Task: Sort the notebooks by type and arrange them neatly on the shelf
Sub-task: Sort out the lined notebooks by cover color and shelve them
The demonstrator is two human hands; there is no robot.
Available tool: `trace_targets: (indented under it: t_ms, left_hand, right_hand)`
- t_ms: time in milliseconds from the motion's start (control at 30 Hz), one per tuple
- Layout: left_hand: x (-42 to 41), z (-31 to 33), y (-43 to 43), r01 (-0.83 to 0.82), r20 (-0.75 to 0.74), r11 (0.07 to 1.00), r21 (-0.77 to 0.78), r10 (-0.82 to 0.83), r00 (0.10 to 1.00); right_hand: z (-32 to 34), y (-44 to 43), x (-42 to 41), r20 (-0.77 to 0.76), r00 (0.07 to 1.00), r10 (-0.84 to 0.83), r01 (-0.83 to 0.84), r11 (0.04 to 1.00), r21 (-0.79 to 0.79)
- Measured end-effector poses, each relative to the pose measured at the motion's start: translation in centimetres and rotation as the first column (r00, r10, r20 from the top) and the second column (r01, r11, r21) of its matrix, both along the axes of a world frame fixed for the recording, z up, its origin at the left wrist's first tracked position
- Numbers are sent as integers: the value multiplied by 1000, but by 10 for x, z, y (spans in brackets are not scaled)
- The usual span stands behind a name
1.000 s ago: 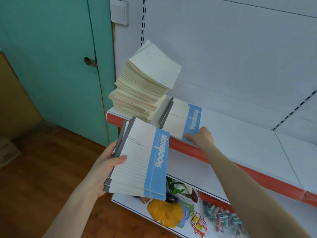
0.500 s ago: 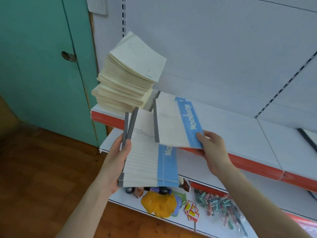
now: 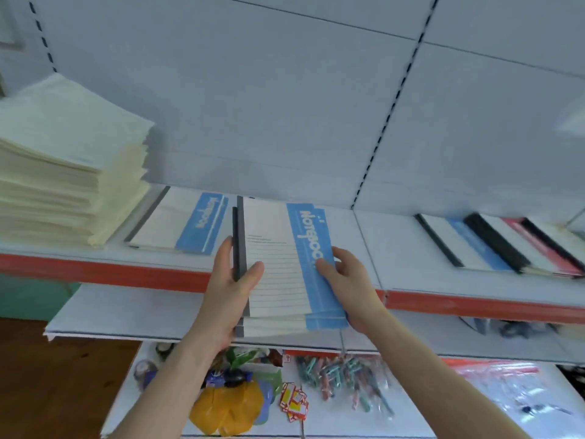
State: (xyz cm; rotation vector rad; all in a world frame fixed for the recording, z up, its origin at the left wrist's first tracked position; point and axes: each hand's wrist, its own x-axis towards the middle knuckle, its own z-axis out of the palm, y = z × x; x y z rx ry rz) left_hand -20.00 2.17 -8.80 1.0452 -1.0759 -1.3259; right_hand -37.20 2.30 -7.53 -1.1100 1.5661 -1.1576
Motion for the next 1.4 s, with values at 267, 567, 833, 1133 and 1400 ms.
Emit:
trace_targets:
  t_ms: [267, 567, 833, 1133, 1400]
  left_hand:
    - [-203, 12, -23, 201, 79, 979, 7, -201, 976]
    - [-377, -1, -57, 217, 194, 976, 31, -219, 956]
    - [-455, -28, -117, 175, 258, 985, 5, -170, 951]
    - [-478, -65, -146, 330, 651, 941, -73, -206, 731]
    - [-490, -63, -147, 326, 814, 942, -79, -128, 567]
  right_hand:
    - [22, 16, -197, -61, 984, -170, 162, 980, -119]
    - [11, 2, -359, -277, 911, -307, 299, 952, -69]
    - [3, -69, -433, -521, 806, -281, 303, 952, -44]
    - [-47, -113, -456, -682, 730, -38, 190, 970, 150]
    - [-52, -126, -466, -770, 627, 117, 46, 981, 187]
